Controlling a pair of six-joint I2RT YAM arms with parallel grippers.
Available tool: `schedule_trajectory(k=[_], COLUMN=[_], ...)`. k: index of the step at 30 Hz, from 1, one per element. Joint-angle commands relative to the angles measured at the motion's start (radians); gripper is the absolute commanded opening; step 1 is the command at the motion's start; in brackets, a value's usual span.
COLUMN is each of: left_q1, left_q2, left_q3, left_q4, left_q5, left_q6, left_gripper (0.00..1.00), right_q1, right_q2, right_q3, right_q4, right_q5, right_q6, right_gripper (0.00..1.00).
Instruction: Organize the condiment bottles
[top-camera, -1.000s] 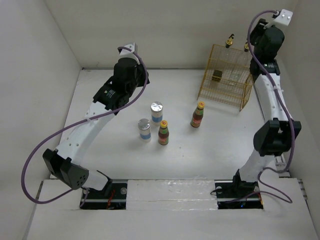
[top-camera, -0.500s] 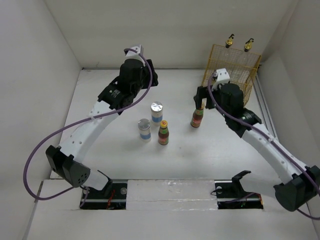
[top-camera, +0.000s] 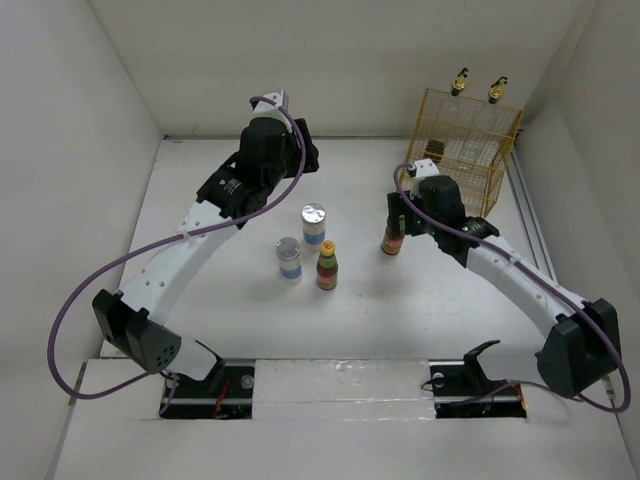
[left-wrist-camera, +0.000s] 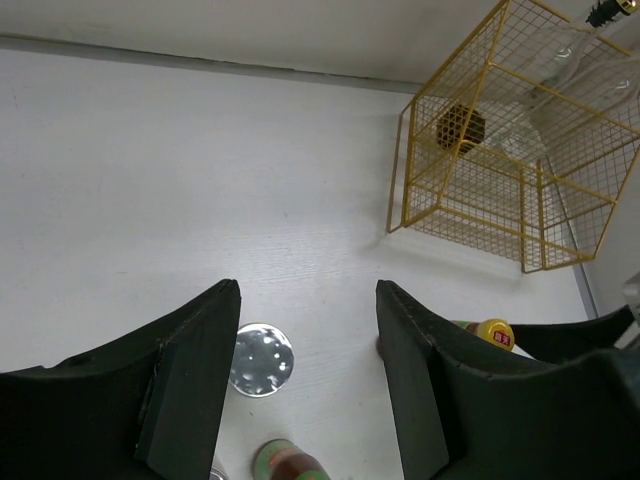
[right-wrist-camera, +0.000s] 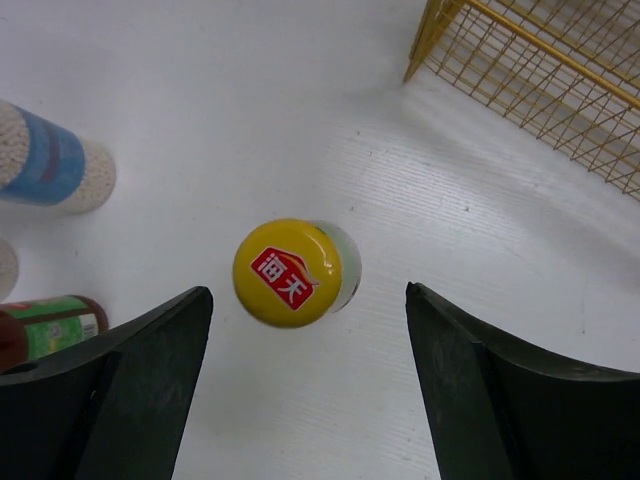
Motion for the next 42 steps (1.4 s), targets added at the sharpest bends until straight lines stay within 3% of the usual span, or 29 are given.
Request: schedule_trajectory(k=[1,5,10,13,14,18,19,23,27,42], left_q1=[-0.001,-0.001,-0.001,-0.001,-0.001,-0.001,-0.001,-0.031,-0.042,-0.042], left_q2=[-0.015,-0.015,-0.015,-0.015,-0.015,-0.015,-0.015,-0.004,0.006,-0.012], left_q3=[0.013,0.002,-0.007,-0.018,-0.018,-0.018,-0.018,0.003,0.017,0.017], left_q4=[0.035,0.035,0.044,0.053,0.053,0.053,0.053,0.053,0.042,0.052], left_q5=[0.021,0.03,0.056,0.082,0.082,0.082,0.082,0.061,0.061,0.07], left_q6=[-0.005,-0.014,-0.025,-0.034,-0.034,-0.034,-0.025,0.0,0.012,0.031], left_gripper=[0.52,0.52,0.52,0.52,0.52,0.52,0.52,0.56,0.57,0.57], right_q1=[-0.025,-0.035,-0.035,-0.035,-0.035,-0.035,-0.035,-0.05,-0.114,-0.314], right_q2=[0.028,0.049,0.092,0.11,0.11,0.091,0.078,0.043,0.11,0.552], right_q3=[0.053,0.029,0.029,0.029,0.029,0.076,0.099,0.269,0.469,1.078], right_q4=[0.053,0.128,0.162,0.176,0.176,0.147,0.133,0.076,0.053,0.081], right_q5=[-0.01,-0.01,-0.001,-0.001,-0.01,-0.01,0.002,0.002,-0.068,-0.096], right_q6=[-0.018,-0.029,-0.029,-0.029,-0.029,-0.029,-0.029,-0.029,-0.038,-0.029], right_gripper=[0.83,0.76,0.76,0.61,0.48,0.18,0.16,0.11,0.1,0.06])
